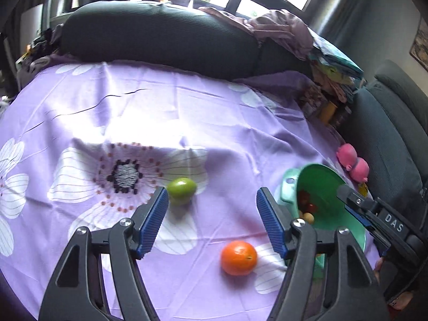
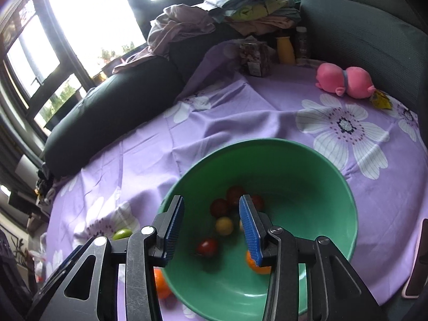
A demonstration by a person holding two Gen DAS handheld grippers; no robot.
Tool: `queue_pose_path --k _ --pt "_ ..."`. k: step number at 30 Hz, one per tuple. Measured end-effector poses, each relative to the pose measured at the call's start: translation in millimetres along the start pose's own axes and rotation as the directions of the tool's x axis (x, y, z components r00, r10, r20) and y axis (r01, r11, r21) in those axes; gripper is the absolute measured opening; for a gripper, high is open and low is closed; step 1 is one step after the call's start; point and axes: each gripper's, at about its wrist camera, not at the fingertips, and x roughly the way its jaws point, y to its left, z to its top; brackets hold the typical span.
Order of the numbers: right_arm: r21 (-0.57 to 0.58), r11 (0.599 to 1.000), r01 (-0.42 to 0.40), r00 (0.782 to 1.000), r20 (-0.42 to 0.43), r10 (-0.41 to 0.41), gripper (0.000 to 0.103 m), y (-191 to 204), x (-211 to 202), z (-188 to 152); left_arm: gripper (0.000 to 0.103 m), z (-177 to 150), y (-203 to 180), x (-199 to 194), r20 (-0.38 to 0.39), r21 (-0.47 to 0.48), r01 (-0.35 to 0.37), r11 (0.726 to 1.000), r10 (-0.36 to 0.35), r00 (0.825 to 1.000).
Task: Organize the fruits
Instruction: 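Move the right gripper to the green apple and close on it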
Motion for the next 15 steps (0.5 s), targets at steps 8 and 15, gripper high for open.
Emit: queue_pose_path --k 8,15 --pt "-0.13 0.97 -0.204 0.976 -0.098 0.192 0.048 69 26 -5 0.073 7 63 -1 -0.025 -0.205 -0.108 0.973 0.105 0.994" --pt "-0.11 0.939 -0.326 0.91 -0.304 0.281 0.05 113 93 -19 0.072 -3 68 41 -0.118 -0.225 -0.137 0.965 0.112 0.987"
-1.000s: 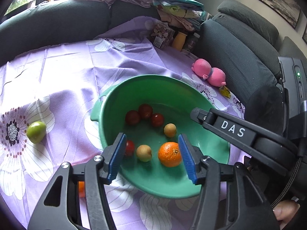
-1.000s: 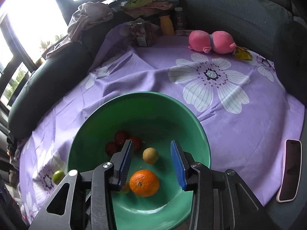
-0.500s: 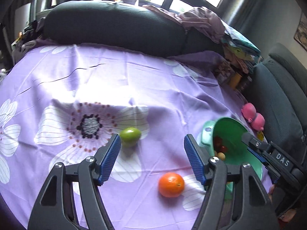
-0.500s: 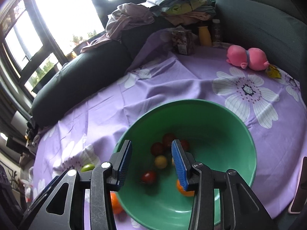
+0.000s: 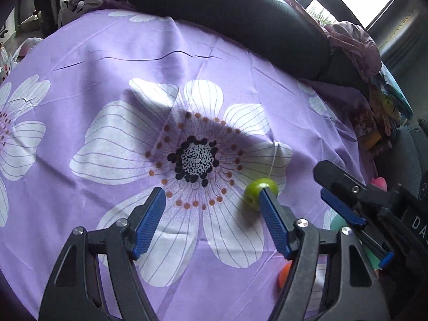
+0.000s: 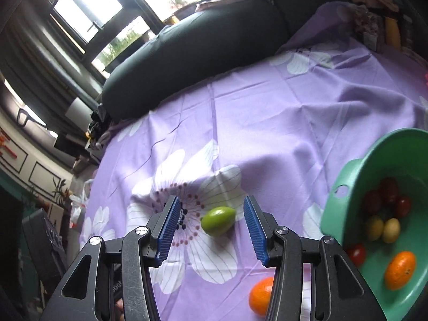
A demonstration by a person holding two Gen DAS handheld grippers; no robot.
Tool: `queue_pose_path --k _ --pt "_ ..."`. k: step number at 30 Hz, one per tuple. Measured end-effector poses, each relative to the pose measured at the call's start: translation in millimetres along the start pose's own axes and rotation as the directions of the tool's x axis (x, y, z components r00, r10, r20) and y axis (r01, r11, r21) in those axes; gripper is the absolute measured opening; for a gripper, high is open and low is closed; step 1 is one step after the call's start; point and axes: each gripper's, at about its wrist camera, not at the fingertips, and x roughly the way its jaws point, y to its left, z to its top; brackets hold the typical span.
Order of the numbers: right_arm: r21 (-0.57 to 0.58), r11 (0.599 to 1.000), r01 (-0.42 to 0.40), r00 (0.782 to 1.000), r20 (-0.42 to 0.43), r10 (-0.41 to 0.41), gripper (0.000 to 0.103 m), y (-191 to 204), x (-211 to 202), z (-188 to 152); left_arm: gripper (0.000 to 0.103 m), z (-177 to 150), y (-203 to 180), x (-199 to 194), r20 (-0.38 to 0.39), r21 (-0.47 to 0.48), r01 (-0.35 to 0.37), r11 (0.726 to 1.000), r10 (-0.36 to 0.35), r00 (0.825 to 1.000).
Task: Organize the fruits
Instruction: 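Move the right gripper to the green apple and close on it, then lift the green apple with the right gripper and carry it over the basin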
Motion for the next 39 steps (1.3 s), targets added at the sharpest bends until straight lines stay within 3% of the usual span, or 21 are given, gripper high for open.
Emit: queue_pose_path --k 3,15,17,23,29,39 --pt "0.018 1.0 -0.006 0.998 -0.062 0.007 0.05 0 22 -4 0.071 -4 -6 11 -0.032 0.023 -0.008 1.0 0.009 0.999" --pt "0.111 0.993 -0.039 0.989 -0.14 0.055 0.05 -23 59 -7 0.056 -12 -20 28 -0.033 0.087 0.011 0.996 -0.008 0.999" --pt "0.101 0.994 -0.042 0.989 -0.137 0.055 0.05 -23 59 -8 0.048 -11 -22 30 -0.026 0.093 0.005 0.996 -0.003 1.0" --pt "0.049 0.998 -0.032 0.99 -0.135 0.038 0.041 -17 61 -12 0.035 -12 -29 35 -0.017 0.134 -0.011 0.991 0.014 1.0" --pt "0.048 0.998 -0.043 0.988 -0.146 0.049 0.039 -16 61 -12 0.019 -13 -29 36 -0.043 0.143 0.042 0.989 -0.036 0.998" --pt "0.039 0.993 -0.108 0.988 -0.111 0.112 0.038 -6 41 -11 0.013 -14 -39 10 0.01 0.201 0.122 0.972 -0.127 0.992"
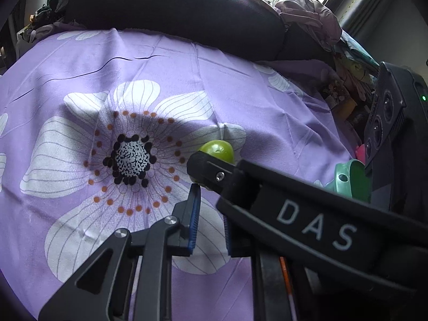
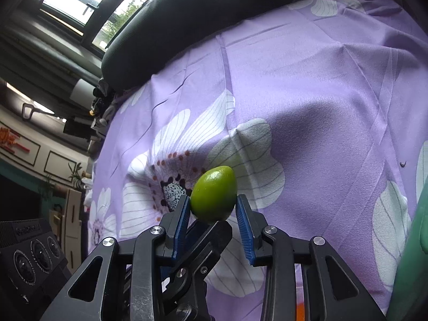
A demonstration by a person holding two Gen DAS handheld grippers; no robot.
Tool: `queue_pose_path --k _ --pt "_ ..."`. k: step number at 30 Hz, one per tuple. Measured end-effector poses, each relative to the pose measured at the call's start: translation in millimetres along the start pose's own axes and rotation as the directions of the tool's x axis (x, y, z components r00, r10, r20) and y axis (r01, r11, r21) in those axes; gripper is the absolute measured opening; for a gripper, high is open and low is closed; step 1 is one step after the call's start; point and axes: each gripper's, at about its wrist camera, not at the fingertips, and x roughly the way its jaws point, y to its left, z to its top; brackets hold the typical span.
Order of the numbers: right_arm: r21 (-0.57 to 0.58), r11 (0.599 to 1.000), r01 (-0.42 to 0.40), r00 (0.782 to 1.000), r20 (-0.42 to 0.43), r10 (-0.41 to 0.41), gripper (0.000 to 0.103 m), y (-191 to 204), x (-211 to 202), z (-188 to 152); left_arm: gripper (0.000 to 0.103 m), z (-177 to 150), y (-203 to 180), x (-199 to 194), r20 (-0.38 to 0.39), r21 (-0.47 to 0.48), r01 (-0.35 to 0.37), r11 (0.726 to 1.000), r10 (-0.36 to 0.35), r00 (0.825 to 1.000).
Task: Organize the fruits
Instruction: 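Lift the green apple with the right gripper and carry it over the basin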
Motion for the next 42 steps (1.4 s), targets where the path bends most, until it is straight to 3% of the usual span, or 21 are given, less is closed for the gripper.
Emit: queue_pose_path --k 6,11,20,33,42 --pt "-0.003 1.0 -0.013 0.999 0.044 0.013 0.038 5 -15 -2 0.013 -2 -10 -14 0.033 0.042 0.025 0.999 -0.027 0.999" --pt "-0.016 1.0 -0.018 0.992 0.127 0.02 0.038 10 -42 -8 0.014 -7 -28 -35 0.101 0.104 0.053 0.993 -0.064 0.993" --pt "-0.022 1.0 0.016 0.944 0.329 -0.008 0.038 7 -112 -22 0.014 -15 -75 -67 0.183 0.244 0.157 0.957 -0.204 0.962" --pt "0.094 0.988 0.126 0.87 0.469 -0.156 0.038 -32 -184 -41 0.014 -36 -149 -66 0.095 0.39 0.313 0.866 -0.377 0.921" --pt "0.194 0.964 0.181 0.853 0.458 -0.252 0.038 -64 -203 -53 0.014 -47 -178 -48 -0.015 0.432 0.386 0.816 -0.421 0.907"
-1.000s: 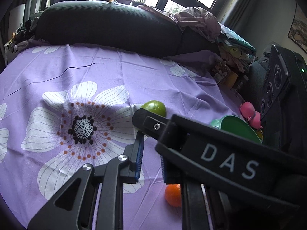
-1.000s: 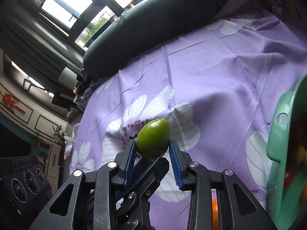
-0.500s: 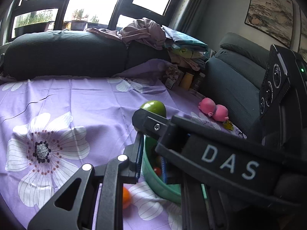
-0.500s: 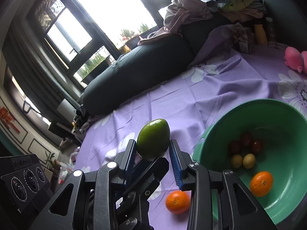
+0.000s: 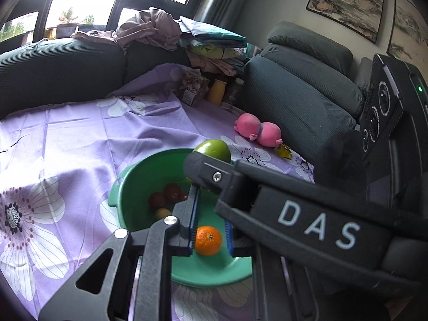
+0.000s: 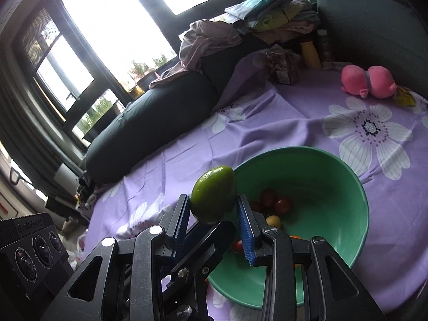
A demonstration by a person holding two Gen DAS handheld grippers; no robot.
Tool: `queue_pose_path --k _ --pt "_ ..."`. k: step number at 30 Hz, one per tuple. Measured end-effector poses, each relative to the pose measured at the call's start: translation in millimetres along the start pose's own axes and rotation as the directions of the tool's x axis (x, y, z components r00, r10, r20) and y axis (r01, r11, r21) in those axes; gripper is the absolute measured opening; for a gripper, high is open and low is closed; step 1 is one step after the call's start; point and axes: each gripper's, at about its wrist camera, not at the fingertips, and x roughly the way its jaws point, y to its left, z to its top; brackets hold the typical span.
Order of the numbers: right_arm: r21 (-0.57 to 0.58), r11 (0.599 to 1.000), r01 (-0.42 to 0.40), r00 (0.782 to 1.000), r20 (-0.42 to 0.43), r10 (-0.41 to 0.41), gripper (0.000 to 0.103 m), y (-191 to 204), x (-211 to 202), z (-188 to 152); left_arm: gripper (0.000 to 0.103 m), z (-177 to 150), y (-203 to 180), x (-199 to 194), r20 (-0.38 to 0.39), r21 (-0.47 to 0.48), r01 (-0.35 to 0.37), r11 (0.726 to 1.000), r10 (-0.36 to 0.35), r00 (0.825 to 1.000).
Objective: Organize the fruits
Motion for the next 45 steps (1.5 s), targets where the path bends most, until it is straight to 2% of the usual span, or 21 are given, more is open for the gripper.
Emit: queue_pose_path --k 4,19,21,24,26,27,30,32,37,39,41,43,45 --pt "0.02 0.999 0.043 0.999 -0.02 -0.043 0.038 -11 2 1 0.014 -2 -4 10 -0.034 -0.01 0.034 0.999 -0.034 0.999" --pt "0.046 0.99 0.132 0.985 -0.119 -0.126 0.038 -29 19 -2 0.014 -11 0 34 -0.141 -0.062 0.068 0.996 -0.077 0.987" --pt "0.049 0.988 0.147 0.981 -0.133 -0.14 0.038 -30 20 -3 0.017 -12 0 35 -0.149 -0.061 0.061 0.996 -0.069 0.986" --pt "0.05 0.982 0.184 0.972 -0.159 -0.174 0.038 -32 23 -3 0.024 -12 2 36 -0.158 -0.067 0.021 0.998 -0.032 0.987" --pt "0.071 0.98 0.187 0.969 -0.177 -0.172 0.038 -34 25 -3 0.041 -13 7 34 -0.166 -0.068 -0.015 0.998 0.003 0.986" --pt "0.074 0.981 0.179 0.97 -0.179 -0.163 0.038 -35 25 -3 0.045 -14 10 31 -0.17 -0.07 -0.025 0.997 0.012 0.985" --pt "0.076 0.981 0.176 0.973 -0.167 -0.162 0.038 -35 22 -3 0.05 -13 20 15 -0.156 -0.077 -0.071 0.994 0.059 0.986" --pt "0.068 0.981 0.183 0.973 -0.156 -0.171 0.038 -32 20 -2 0.059 -11 30 -1 -0.148 -0.081 -0.133 0.988 0.12 0.982" --pt "0.045 0.985 0.167 0.974 -0.162 -0.158 0.039 -25 20 -2 0.06 -10 76 -42 -0.148 -0.197 -0.241 0.95 0.214 0.966" --pt "0.027 0.987 0.157 0.975 -0.162 -0.151 0.039 -19 21 -2 0.06 -13 95 -55 -0.173 -0.244 -0.268 0.932 0.23 0.958" --pt "0.017 0.99 0.142 0.977 -0.165 -0.138 0.039 -15 22 -3 0.06 -21 108 -62 -0.212 -0.252 -0.306 0.918 0.256 0.943" --pt "0.008 0.992 0.126 0.977 -0.172 -0.123 0.039 -10 25 -4 0.06 -31 119 -65 -0.24 -0.28 -0.331 0.901 0.269 0.933" --pt "-0.003 0.994 0.109 0.978 -0.181 -0.108 0.039 -4 28 -5 0.06 -40 130 -61 -0.275 -0.317 -0.329 0.89 0.246 0.93"
